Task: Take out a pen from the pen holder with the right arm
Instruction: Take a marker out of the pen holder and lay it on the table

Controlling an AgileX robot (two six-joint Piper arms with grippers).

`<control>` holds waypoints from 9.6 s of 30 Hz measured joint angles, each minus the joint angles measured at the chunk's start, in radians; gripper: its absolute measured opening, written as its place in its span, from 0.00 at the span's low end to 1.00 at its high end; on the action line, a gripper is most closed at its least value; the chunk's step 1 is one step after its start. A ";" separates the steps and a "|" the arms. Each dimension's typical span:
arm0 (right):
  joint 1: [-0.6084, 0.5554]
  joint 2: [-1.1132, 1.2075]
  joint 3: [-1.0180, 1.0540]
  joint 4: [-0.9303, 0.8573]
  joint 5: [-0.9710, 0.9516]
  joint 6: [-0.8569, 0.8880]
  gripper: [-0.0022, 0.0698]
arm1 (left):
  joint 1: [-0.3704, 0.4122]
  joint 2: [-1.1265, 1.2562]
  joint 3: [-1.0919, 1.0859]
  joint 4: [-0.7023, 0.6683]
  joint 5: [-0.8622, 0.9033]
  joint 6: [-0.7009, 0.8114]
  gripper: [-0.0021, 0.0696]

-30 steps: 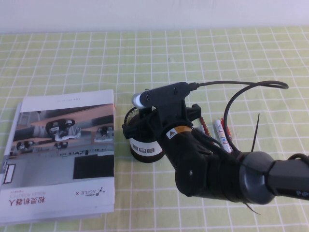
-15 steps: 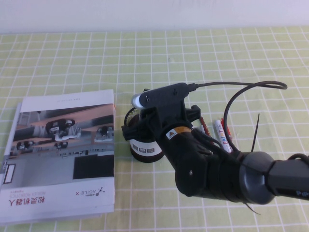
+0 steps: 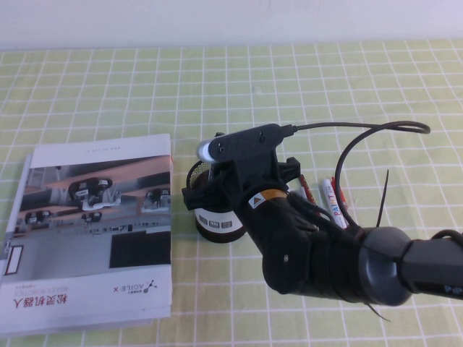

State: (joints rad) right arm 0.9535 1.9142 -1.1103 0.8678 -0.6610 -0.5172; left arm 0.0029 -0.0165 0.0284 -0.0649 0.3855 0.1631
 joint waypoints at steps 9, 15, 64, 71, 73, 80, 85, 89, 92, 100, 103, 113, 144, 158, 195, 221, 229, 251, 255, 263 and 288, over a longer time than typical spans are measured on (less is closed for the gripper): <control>0.000 -0.062 0.000 0.004 0.004 -0.022 0.09 | 0.000 0.000 0.000 0.000 0.000 0.000 0.02; 0.000 -0.076 0.000 0.006 0.020 -0.026 0.09 | 0.000 0.000 0.000 0.000 0.000 0.000 0.02; 0.004 0.069 -0.095 0.128 0.040 -0.180 0.15 | 0.000 0.000 0.000 0.000 0.000 0.000 0.02; 0.004 0.062 -0.095 0.129 0.060 -0.180 0.15 | 0.000 0.000 0.000 0.000 0.000 0.000 0.02; 0.004 0.045 -0.095 0.129 0.077 -0.180 0.15 | 0.000 0.000 0.000 0.000 0.000 0.000 0.02; 0.004 -0.046 -0.095 0.149 0.108 -0.232 0.15 | 0.000 0.000 0.000 0.000 0.000 0.000 0.02; 0.004 -0.132 -0.095 0.204 0.132 -0.350 0.15 | 0.000 0.000 0.000 0.000 0.000 0.000 0.02; 0.002 -0.225 -0.095 0.191 0.148 -0.384 0.15 | 0.000 0.000 0.000 0.000 0.000 0.000 0.02; -0.020 -0.299 -0.095 0.125 0.206 -0.386 0.15 | 0.000 0.000 0.000 0.000 0.000 0.000 0.02; -0.207 -0.420 -0.095 -0.107 0.563 -0.148 0.15 | 0.000 0.000 0.000 0.000 0.000 0.000 0.02; -0.288 -0.437 -0.095 -0.269 0.735 0.050 0.15 | 0.000 0.000 0.000 0.000 0.000 0.000 0.02; -0.507 -0.463 -0.095 -0.659 1.176 0.517 0.15 | 0.000 0.000 0.000 0.000 0.000 0.000 0.02; -0.609 0.007 -0.151 -0.678 1.135 0.550 0.14 | 0.000 0.000 0.000 0.000 0.000 0.000 0.02; -0.611 0.025 -0.151 -0.632 1.110 0.550 0.22 | 0.000 0.000 0.000 0.000 0.000 0.000 0.02; -0.593 -1.102 0.393 -0.621 1.505 0.550 0.01 | 0.000 0.000 0.000 0.000 0.000 0.000 0.02; -0.895 -1.706 1.135 -0.682 0.705 0.448 0.01 | 0.000 0.000 0.000 0.000 0.000 0.000 0.02; -0.913 -1.910 1.137 -0.700 0.915 0.448 0.01 | 0.000 0.000 0.000 0.000 0.000 0.000 0.02; -0.913 -1.922 1.138 -0.725 1.039 0.448 0.01 | 0.000 0.000 0.000 0.000 0.000 0.000 0.02; -0.913 -1.922 1.138 -0.725 1.039 0.448 0.01 | 0.000 0.000 0.000 0.000 0.000 0.000 0.02; -0.913 -1.922 1.138 -0.725 1.039 0.448 0.01 | 0.000 0.000 0.000 0.000 0.000 0.000 0.02; -0.913 -1.922 1.138 -0.725 1.039 0.448 0.01 | 0.000 0.000 0.000 0.000 0.000 0.000 0.02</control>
State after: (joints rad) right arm 0.0403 -0.0078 0.0277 0.1428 0.3776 -0.0690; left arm 0.0029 -0.0165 0.0284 -0.0649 0.3855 0.1631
